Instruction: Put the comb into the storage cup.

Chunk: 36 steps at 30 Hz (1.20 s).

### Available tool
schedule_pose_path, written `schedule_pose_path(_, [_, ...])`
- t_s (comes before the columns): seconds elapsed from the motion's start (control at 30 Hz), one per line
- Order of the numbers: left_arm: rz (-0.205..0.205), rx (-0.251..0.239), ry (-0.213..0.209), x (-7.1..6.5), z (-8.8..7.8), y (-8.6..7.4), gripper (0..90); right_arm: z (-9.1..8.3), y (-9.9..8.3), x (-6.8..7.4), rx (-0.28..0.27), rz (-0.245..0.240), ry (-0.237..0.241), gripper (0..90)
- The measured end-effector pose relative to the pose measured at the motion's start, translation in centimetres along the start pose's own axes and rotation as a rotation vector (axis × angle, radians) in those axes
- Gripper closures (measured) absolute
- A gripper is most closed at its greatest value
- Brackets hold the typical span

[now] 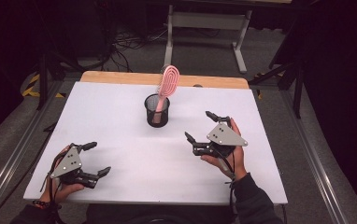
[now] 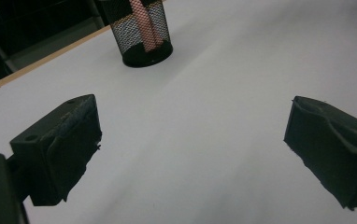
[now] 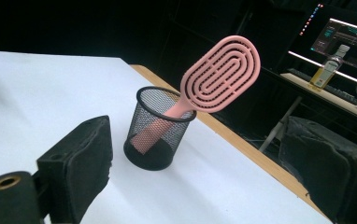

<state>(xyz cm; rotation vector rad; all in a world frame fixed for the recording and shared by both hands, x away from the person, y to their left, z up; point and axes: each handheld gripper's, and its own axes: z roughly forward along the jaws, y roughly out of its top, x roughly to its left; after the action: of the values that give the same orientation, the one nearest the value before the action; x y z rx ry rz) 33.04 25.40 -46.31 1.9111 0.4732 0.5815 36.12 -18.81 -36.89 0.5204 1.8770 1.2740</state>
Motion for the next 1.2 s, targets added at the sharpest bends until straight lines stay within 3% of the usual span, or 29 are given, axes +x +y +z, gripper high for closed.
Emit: schedule_pose_path(1.2, [0.007,0.004,0.002,-0.1,0.0,0.0,4.5,-2.1,-2.8,1.0,0.052,-0.049,0.001,10.2])
